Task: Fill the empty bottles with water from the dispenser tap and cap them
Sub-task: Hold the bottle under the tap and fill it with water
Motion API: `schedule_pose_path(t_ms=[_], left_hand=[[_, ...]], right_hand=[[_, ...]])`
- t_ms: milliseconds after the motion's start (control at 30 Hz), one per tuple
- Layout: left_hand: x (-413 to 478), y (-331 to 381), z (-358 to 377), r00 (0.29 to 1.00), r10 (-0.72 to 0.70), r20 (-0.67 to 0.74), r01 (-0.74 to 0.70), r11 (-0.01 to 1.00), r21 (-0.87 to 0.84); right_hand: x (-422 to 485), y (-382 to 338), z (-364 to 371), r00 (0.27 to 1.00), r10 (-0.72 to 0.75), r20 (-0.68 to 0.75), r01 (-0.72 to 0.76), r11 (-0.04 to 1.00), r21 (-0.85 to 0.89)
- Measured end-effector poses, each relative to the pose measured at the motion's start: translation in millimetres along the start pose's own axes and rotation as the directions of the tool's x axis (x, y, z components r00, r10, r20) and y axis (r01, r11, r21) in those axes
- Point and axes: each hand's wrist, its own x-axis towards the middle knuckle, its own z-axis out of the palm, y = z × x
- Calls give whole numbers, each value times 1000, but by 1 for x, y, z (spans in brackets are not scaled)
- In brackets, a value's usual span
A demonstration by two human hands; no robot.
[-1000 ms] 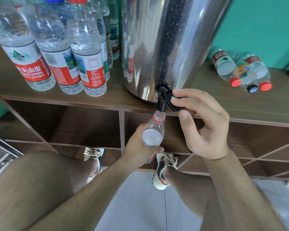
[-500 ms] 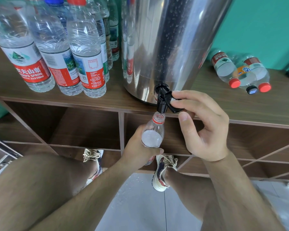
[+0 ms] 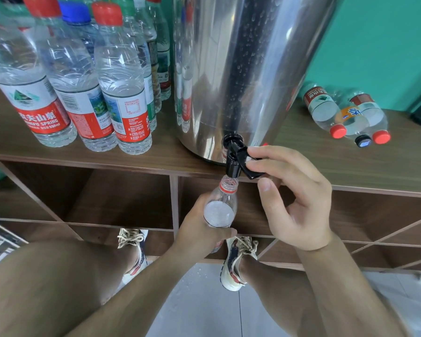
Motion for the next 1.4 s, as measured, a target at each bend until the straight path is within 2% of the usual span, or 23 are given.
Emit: schedule_pose_path(t_ms=[367, 1400], left_hand=[[-1, 1, -1, 1000, -9, -3, 9, 999, -42], [2, -2, -1, 1000, -11, 0, 11, 998, 63]], right_hand=[[2, -3, 0, 1000, -10, 6, 10, 1000, -17], [2, -3, 0, 1000, -18, 11, 18, 999, -27]])
